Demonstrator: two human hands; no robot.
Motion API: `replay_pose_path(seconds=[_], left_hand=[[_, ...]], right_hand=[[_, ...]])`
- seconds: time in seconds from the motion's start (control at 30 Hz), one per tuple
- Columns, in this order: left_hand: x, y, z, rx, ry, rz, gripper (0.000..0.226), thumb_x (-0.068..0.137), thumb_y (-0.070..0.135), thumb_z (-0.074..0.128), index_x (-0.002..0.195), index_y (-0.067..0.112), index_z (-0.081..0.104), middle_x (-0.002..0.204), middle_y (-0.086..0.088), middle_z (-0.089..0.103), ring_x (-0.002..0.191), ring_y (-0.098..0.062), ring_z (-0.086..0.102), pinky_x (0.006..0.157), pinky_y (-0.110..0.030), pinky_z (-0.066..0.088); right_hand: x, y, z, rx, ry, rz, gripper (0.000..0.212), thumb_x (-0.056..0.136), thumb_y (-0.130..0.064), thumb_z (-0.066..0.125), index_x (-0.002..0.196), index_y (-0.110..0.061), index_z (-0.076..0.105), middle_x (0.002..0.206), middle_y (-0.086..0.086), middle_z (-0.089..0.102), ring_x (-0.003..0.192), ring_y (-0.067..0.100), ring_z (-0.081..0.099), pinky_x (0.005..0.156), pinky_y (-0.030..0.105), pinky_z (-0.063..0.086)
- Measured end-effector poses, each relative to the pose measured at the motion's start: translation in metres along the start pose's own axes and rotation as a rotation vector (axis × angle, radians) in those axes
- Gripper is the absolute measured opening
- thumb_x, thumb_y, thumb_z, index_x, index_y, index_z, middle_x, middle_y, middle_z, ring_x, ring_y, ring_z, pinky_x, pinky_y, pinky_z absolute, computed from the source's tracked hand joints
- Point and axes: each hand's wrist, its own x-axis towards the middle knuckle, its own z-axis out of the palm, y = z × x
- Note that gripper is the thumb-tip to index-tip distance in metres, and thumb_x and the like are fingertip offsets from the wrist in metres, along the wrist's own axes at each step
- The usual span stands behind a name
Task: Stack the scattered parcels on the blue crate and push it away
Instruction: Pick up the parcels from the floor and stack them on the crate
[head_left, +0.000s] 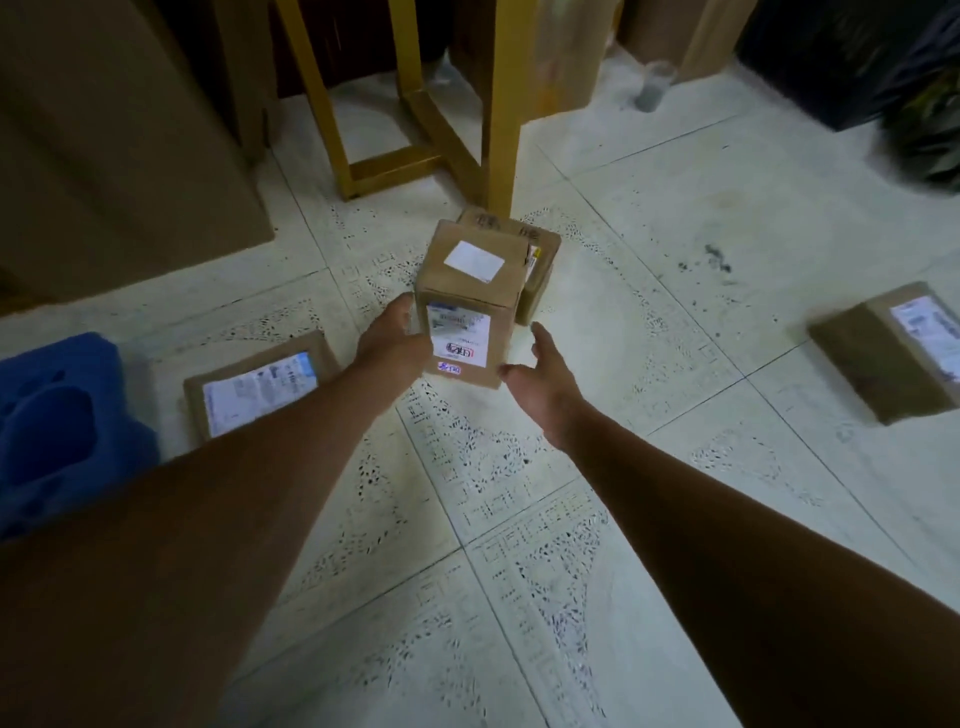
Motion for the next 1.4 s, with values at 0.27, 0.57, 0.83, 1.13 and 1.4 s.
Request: replay_pose_path(seconds=[0.27,0.57,0.83,1.13,1.4], left_hand=[[-0.010,0.020,-0.009,-0.021,-0.092,0.104,0.075,0.086,-0.004,0.038,0.146,0.040,0.031,0.131,0.010,0.053,0.110,-0.017,0.057,0.057,-0.017,0.044],[-0.127,0.103,-0.186,-0.056,-0.028,0.071,0.048,0.095,0.015,0.052,0.139,0.031,0.041,0.131,0.000,0.056,0.114,-0.020,0.057,0.069,-0.021,0.047],[-0.210,0.128,-0.372,-0.301,0.122,-0.113,0.017,0.097,0.014,0.052,0.112,0.021,0.056,0.111,0.000,0.067,0.102,-0.022,0.066,0.086,-0.043,0.057],[-0.290,0.081,-0.478,-0.413,0.294,-0.264,0.023,0.095,0.015,0.059,0.115,0.007,0.051,0.105,-0.015,0.070,0.084,-0.026,0.071,0.064,-0.035,0.062],[-0.334,-0.044,-0.432,-0.944,0.496,-0.543,0.003,0.096,0.013,0.056,0.096,0.014,0.059,0.112,-0.013,0.070,0.081,-0.019,0.070,0.058,-0.029,0.061]], right_hand=[[-0.010,-0.024,0.009,0.172,-0.038,-0.114,0.072,0.071,-0.014,0.059,0.138,-0.032,0.040,0.124,-0.008,0.057,0.119,0.019,0.055,0.099,0.037,0.046],[-0.128,-0.188,0.032,0.125,-0.110,-0.181,0.055,0.088,0.001,0.057,0.135,-0.024,0.044,0.121,-0.001,0.063,0.108,0.017,0.064,0.083,0.029,0.056],[-0.230,-0.324,0.105,-0.069,-0.262,-0.338,0.041,0.101,-0.019,0.043,0.140,-0.033,0.040,0.131,0.001,0.057,0.108,0.019,0.063,0.079,0.027,0.059],[-0.295,-0.365,0.186,-0.263,-0.488,-0.414,0.038,0.102,-0.021,0.041,0.139,-0.029,0.042,0.113,-0.009,0.058,0.088,0.007,0.059,0.046,0.001,0.041],[-0.314,-0.329,0.279,-0.769,-0.651,-0.560,0.031,0.102,-0.025,0.041,0.131,-0.029,0.050,0.108,0.002,0.067,0.077,0.015,0.067,0.058,0.021,0.052]])
